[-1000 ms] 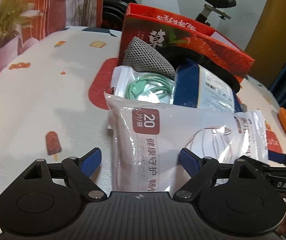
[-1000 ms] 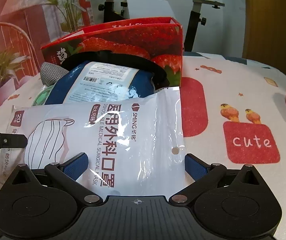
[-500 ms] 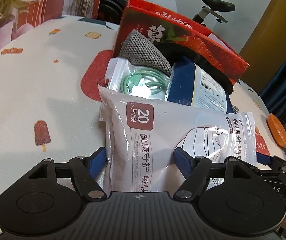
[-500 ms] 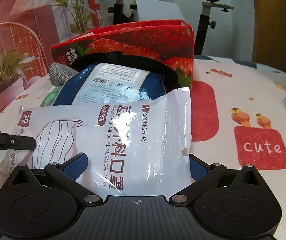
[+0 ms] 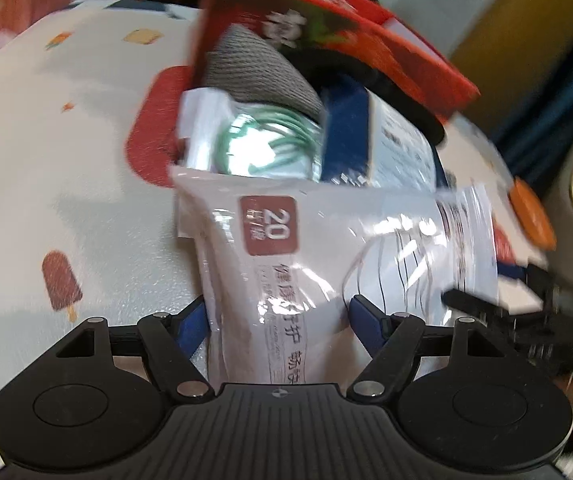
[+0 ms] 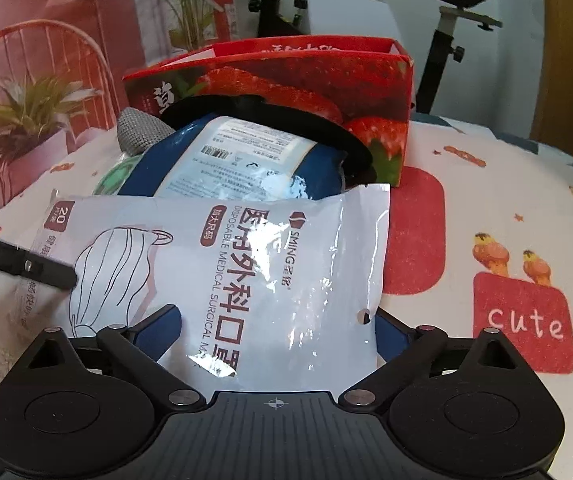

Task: Organize soft objects
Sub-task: 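Close the right gripper on the white mask bag edge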

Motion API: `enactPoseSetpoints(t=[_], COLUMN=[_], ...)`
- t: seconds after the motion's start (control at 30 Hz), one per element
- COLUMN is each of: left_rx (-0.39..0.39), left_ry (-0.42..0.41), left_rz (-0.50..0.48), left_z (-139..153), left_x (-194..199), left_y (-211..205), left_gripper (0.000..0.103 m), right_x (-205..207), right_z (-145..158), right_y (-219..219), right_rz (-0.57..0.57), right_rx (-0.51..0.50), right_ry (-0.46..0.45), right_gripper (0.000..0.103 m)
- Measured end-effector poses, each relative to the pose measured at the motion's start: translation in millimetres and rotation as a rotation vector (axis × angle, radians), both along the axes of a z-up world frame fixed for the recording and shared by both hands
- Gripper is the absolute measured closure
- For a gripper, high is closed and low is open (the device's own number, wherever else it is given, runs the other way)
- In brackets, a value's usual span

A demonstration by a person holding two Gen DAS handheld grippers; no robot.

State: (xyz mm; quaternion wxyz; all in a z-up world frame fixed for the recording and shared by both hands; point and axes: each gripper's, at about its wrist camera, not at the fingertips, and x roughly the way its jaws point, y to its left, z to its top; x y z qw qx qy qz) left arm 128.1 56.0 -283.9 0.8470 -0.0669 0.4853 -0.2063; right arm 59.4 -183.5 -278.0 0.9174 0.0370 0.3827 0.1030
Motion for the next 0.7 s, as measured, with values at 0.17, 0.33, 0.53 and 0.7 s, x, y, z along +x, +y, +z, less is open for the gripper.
enactPoseSetpoints(t=[0.17,0.33,0.53,0.7], left_rx=[0.023,0.042,0.091,0.1], left_ry=[0.02,0.0,-0.003,-0.011], left_rz=[-0.053,-0.067,-0.11,-0.129], left_z=[2.5,15.4,19.3,25.7], left_x=[9.1,18.8,28.6,41.1], left_y=[-3.2,3.9,-5.4,-3.1], left_gripper=[0.029,0.033,0.034,0.033], right_x=[2.1,9.6,27.3,35.8], right_z=[-1.1,7.1,16.6,19.5], right_y=[-3.5,-8.3,-8.9,-6.3], right_rz=[-0.003,0.034,0.166,0.249], right_rx=[0.033,0.012,-0.058,-0.082], right_ry=[0.009,-0.012,0.016,0.059], right_gripper=[0.009,0.014,0.022,0.022])
